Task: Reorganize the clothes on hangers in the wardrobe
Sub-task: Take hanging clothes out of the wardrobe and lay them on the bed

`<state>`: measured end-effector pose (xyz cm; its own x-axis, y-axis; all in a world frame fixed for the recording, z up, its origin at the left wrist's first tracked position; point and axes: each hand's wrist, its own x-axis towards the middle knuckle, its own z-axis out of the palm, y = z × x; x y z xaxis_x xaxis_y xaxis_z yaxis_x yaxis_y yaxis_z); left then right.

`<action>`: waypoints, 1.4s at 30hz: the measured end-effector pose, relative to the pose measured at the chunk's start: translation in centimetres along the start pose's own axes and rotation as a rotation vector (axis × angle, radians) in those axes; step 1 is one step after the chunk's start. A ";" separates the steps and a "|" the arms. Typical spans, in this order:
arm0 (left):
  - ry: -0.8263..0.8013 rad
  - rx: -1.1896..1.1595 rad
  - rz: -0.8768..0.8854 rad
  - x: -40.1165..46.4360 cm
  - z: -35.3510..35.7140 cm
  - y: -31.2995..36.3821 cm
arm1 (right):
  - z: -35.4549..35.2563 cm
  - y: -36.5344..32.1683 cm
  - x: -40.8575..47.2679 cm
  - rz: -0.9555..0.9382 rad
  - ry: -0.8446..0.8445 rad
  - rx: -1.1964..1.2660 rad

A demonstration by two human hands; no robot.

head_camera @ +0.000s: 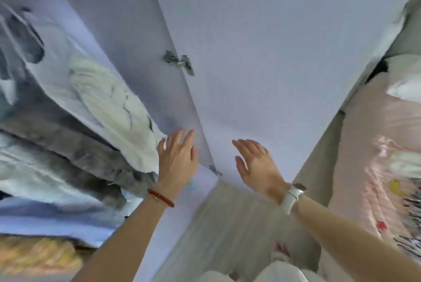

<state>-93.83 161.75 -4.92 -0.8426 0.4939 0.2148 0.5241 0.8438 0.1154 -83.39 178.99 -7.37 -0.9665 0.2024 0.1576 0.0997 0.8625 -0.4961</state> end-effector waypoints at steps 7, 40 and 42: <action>0.314 0.084 -0.282 2.2 -9.9 -13.5 | 2.3 -13.1 13.1 -0.302 -0.054 0.062; 0.458 -0.025 -0.244 7.7 -13.6 -23.0 | 3.1 -22.6 25.5 0.069 0.168 0.846; 0.463 -0.132 -0.137 7.6 -13.4 -21.4 | 2.5 -19.7 22.8 0.032 0.210 0.709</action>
<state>-109.80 144.58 7.23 -0.7769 0.2105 0.5934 0.4489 0.8461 0.2875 -107.96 165.47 3.83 -0.8929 0.3687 0.2584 -0.1179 0.3624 -0.9245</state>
